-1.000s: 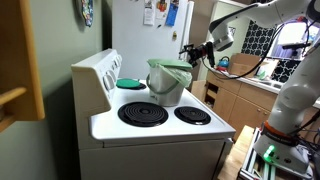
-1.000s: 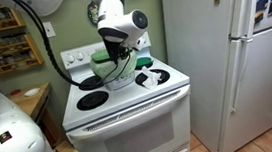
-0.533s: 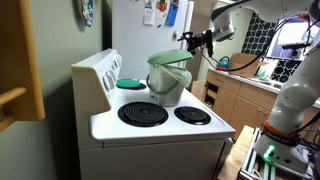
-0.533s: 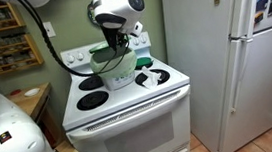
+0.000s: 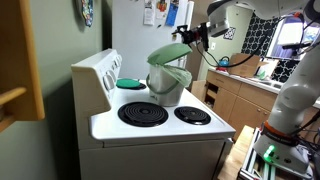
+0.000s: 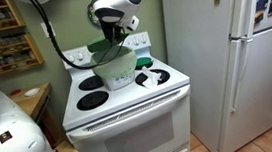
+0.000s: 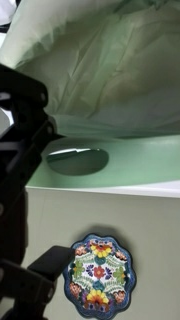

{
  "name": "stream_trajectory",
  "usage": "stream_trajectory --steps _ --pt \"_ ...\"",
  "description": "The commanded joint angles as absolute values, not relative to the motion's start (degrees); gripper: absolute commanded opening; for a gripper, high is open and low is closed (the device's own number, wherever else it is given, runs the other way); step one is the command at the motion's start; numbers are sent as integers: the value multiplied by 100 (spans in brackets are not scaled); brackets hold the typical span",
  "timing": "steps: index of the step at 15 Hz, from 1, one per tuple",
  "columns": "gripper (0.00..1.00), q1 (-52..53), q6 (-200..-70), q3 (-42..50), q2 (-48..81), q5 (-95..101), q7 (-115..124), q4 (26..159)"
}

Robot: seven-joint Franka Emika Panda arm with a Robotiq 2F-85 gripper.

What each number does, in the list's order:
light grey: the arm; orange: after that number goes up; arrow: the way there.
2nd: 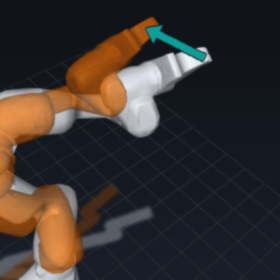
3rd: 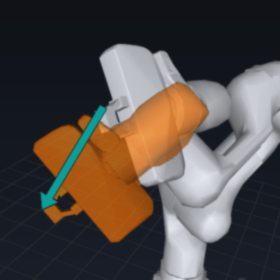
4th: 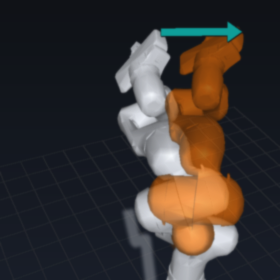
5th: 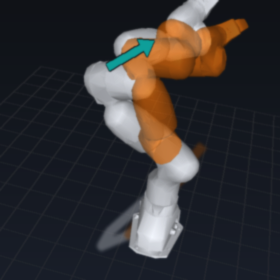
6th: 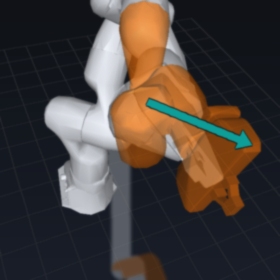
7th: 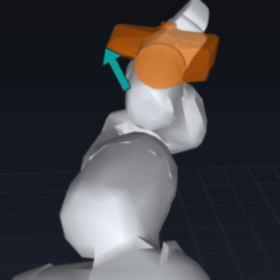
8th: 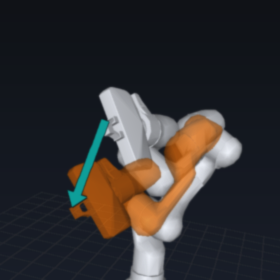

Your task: Open the lid to the bin and place the paper towel into it

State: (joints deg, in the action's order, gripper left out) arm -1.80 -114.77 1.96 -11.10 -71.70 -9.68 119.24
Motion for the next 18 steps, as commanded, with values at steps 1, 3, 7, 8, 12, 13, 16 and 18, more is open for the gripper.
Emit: stream_trajectory --steps 1,3,7,8,12,13,16,18 --pt "100 -70 -11616 72 -1007 -7549 -756 11649" --pt "100 2 -11624 2 -947 -7848 -747 11512" --pt "100 118 -11618 -119 -818 -8423 -854 11264" --pt "100 141 -11602 -146 -771 -8530 -802 11171" --pt "100 209 -11578 -247 -617 -8802 -829 10926" --pt "100 230 -11592 -270 -569 -8819 -820 10878" --pt "100 290 -11694 -351 -432 -8844 -749 10737" --pt "100 305 -11682 -358 -395 -9053 -845 10668"
